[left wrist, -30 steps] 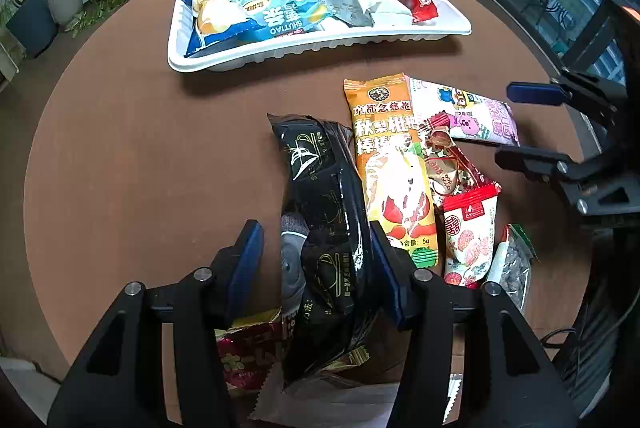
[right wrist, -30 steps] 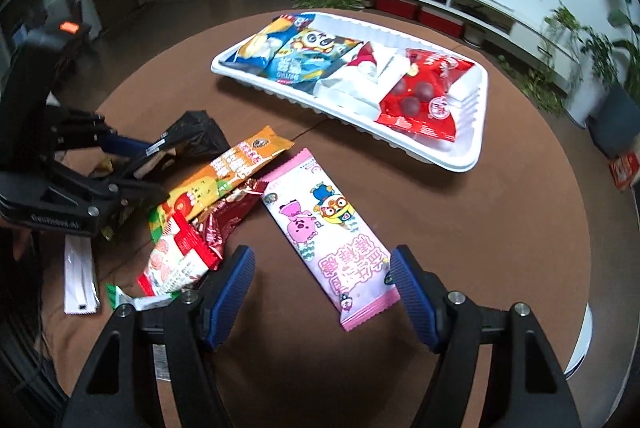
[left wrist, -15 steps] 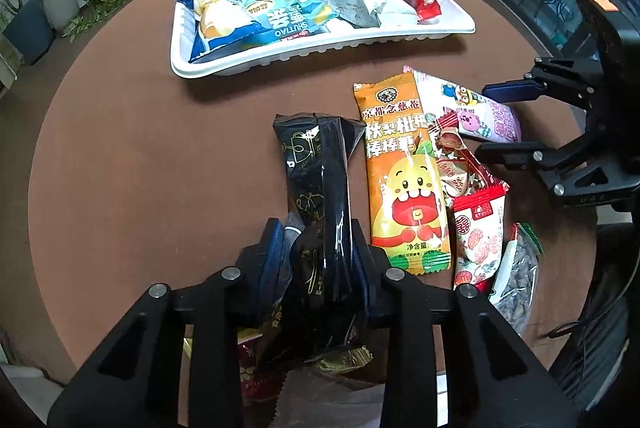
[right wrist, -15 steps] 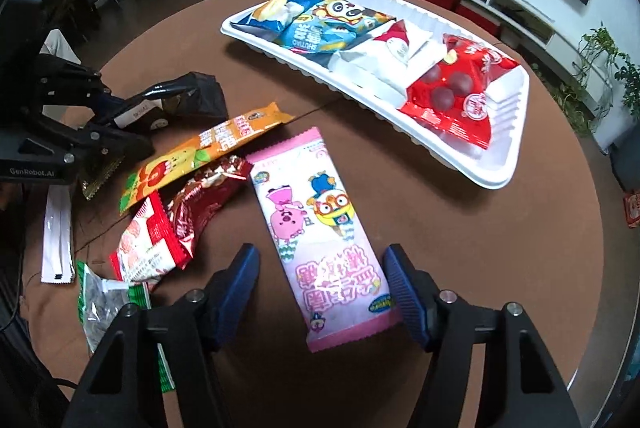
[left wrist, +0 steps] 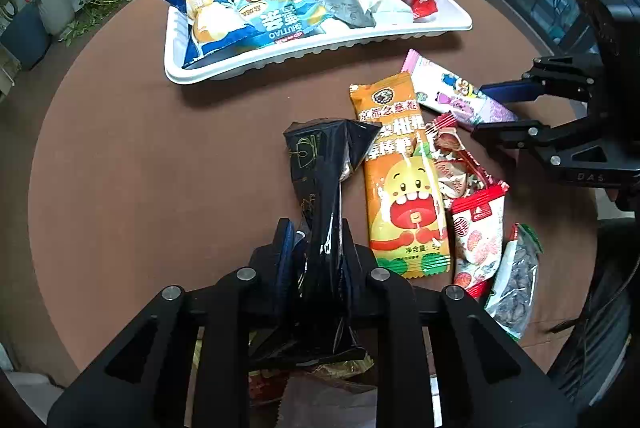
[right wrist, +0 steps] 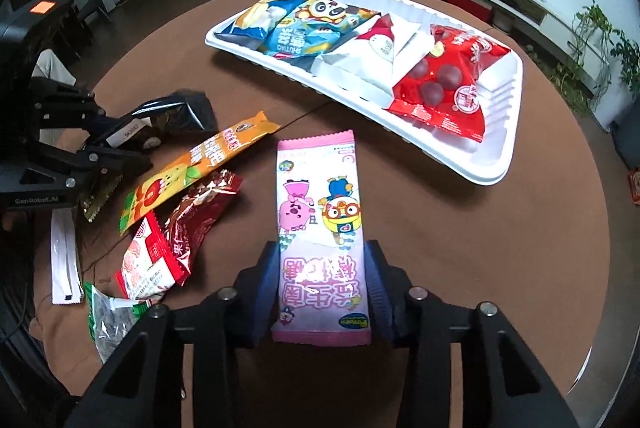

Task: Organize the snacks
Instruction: 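Grasp the black snack bag with the left tool while the right tool grasps the pink Pororo packet, then carry the black bag and pink packet into the white tray with both tools, then open both tools to release the packets and withdraw over the table, then grasp the white packet with the right tool while the left tool grasps the gold Home Pie packet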

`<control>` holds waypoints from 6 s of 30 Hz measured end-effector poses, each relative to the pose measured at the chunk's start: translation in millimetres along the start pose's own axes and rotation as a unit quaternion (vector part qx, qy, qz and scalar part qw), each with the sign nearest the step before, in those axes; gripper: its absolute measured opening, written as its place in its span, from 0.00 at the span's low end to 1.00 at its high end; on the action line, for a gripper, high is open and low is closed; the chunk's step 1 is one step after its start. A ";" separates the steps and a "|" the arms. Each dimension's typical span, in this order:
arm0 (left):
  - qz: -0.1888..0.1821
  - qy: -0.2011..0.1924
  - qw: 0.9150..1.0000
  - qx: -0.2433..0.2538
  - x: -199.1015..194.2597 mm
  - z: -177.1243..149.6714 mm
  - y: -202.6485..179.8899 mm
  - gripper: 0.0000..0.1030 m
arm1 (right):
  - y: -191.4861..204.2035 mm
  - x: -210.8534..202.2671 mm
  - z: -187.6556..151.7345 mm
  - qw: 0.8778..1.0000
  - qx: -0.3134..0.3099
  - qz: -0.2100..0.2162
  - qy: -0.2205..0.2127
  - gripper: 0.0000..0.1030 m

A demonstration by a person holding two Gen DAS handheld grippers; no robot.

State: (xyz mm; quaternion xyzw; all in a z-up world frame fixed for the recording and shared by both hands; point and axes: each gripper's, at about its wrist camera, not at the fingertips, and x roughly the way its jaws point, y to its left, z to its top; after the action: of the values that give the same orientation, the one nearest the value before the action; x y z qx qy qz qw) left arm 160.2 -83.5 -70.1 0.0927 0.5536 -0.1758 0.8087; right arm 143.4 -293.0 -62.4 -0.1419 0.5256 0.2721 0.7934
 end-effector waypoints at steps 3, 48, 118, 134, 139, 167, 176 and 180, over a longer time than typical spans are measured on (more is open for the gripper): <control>-0.005 -0.003 1.000 0.000 -0.4 -1.2 -0.2 0.18 | 1.7 -0.7 0.3 1.000 0.002 0.005 0.004 0.38; -0.043 -0.112 0.992 -0.035 -76.1 -18.4 8.5 0.13 | -14.8 -61.5 -7.8 0.992 0.077 0.025 -0.098 0.28; -0.003 -0.158 0.980 -0.119 -8.0 163.5 46.5 0.90 | -25.5 4.3 134.8 0.973 0.110 -0.136 -0.151 0.56; 0.055 -0.247 0.966 -0.057 -119.2 64.7 21.6 1.00 | -37.0 -51.7 95.1 0.953 0.164 -0.119 -0.227 0.92; 0.046 -0.231 0.969 -0.070 -129.4 0.6 23.6 1.00 | -21.9 -62.1 73.0 0.954 0.145 -0.135 -0.224 0.92; -0.031 -0.115 0.984 0.133 -135.6 -113.6 11.2 1.00 | 175.6 -56.4 -37.5 0.980 -0.064 0.058 -0.181 0.78; -0.040 -0.104 0.978 0.175 -126.2 -104.7 24.6 0.99 | 215.1 -0.9 -19.1 0.984 -0.142 0.077 -0.069 0.59; -0.048 -0.083 0.969 0.229 -114.1 -101.8 16.6 1.00 | 216.9 13.9 -19.7 0.986 -0.146 0.072 -0.046 0.46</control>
State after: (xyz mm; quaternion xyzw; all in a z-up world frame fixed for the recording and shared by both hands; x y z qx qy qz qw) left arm 41.7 -12.4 -2.6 0.2343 0.4330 -0.3437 0.7997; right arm 6.7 -123.1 -69.9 -0.2052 0.4526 0.4083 0.7657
